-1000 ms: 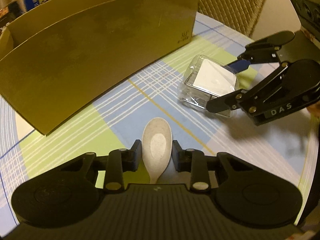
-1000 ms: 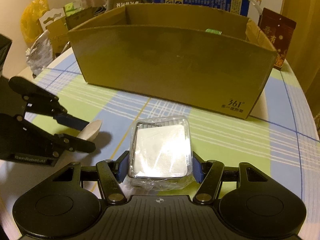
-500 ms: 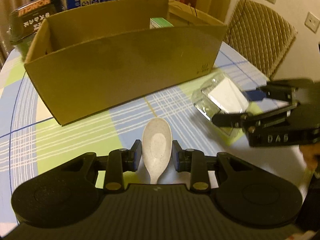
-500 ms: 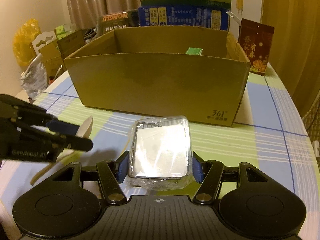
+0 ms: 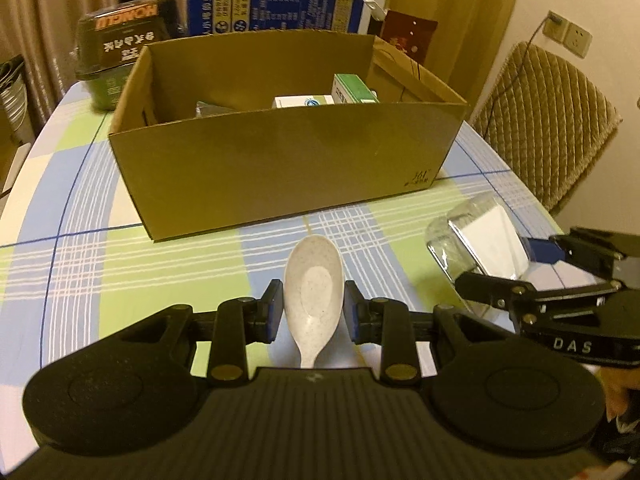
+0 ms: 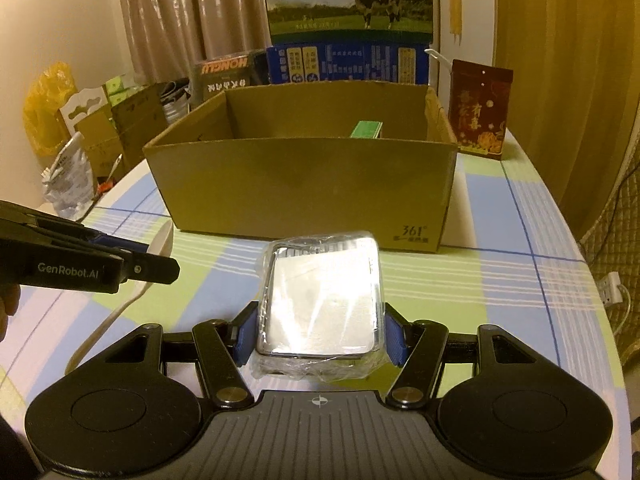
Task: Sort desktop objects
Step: 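Carry the clear case and white spoon over the cardboard box with both tools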
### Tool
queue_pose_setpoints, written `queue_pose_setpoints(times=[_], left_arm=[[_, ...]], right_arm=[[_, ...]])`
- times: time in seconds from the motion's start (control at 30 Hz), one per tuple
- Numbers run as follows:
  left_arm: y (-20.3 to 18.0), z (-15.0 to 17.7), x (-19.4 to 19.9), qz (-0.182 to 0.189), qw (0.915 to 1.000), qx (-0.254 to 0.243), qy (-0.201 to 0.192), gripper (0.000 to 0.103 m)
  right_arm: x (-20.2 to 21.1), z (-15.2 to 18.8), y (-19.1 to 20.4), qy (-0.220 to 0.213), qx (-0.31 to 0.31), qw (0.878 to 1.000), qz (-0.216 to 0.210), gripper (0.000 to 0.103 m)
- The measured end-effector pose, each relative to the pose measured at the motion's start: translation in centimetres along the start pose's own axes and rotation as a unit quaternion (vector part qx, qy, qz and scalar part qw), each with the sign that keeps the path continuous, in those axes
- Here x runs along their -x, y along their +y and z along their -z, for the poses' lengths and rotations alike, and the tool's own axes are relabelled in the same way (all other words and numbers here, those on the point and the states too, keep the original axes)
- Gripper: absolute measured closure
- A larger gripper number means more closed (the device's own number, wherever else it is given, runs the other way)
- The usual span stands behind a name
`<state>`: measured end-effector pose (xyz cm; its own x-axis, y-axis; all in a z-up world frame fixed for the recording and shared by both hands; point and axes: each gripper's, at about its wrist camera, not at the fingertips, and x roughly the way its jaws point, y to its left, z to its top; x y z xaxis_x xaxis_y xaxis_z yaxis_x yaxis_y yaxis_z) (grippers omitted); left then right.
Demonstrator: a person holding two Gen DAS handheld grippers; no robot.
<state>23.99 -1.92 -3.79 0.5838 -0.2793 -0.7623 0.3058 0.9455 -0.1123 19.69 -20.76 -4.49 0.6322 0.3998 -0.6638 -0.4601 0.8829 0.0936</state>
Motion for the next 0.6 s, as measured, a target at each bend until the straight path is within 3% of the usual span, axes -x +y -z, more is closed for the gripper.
queue_pose_setpoints(times=[0.17,0.33,0.6], left_arm=[[-0.6,-0.1,1.4,-0.006,1.0000,0.001,-0.006,0.077],[-1.0,-1.3,3.0,-0.012,0.9998,-0.005,-0.015,0.077],[-0.6,-7.2,6.0,-0.011,0.9985,-0.023,-0.049,0.077]], right_arm=[[1.4,-0.9,0.1,-0.006,-0.004,1.000,-0.002,0.044],[2.7,-4.0,-0.1,-0.024,-0.003,1.000,-0.006,0.044],[3.4,-11.8,-0.5,-0.056,0.012,0.998,-0.012,0.044]])
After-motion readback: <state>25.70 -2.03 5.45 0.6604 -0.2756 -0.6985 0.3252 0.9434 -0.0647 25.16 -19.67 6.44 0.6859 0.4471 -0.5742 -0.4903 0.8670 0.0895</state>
